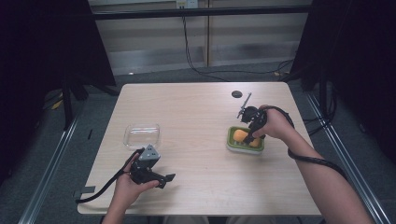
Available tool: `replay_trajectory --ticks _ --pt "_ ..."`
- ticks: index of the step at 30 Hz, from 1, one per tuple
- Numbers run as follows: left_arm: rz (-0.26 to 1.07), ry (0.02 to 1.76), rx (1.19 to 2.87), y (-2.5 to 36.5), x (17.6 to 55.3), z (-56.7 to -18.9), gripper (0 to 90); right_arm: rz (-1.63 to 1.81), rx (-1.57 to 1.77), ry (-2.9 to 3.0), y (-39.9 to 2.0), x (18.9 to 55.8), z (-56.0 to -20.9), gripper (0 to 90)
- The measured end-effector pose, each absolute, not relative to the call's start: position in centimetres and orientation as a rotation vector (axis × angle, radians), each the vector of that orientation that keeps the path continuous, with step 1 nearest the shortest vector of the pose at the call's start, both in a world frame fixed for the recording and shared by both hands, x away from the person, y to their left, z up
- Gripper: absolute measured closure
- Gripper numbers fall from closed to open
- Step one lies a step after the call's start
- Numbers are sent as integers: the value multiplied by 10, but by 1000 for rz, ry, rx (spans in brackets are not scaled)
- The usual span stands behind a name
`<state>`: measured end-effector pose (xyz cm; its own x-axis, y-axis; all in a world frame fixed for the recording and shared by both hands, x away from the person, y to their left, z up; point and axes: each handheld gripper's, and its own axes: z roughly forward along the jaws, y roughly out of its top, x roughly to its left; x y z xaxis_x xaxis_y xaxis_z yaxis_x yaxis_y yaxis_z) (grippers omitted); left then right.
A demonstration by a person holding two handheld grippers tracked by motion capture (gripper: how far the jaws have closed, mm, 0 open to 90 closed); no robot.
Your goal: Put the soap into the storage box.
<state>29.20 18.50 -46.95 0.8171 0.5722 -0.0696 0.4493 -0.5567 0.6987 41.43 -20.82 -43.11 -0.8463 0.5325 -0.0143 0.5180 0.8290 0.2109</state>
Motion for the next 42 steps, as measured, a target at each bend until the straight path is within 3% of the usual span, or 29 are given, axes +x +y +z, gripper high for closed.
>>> replay_trajectory --ticks 12,42 --pt "208 726 2272 184 293 -469 75 365 832 2909 -213 394 -416 191" --pt "212 724 2269 181 291 -469 75 452 827 2913 -234 333 -431 180"
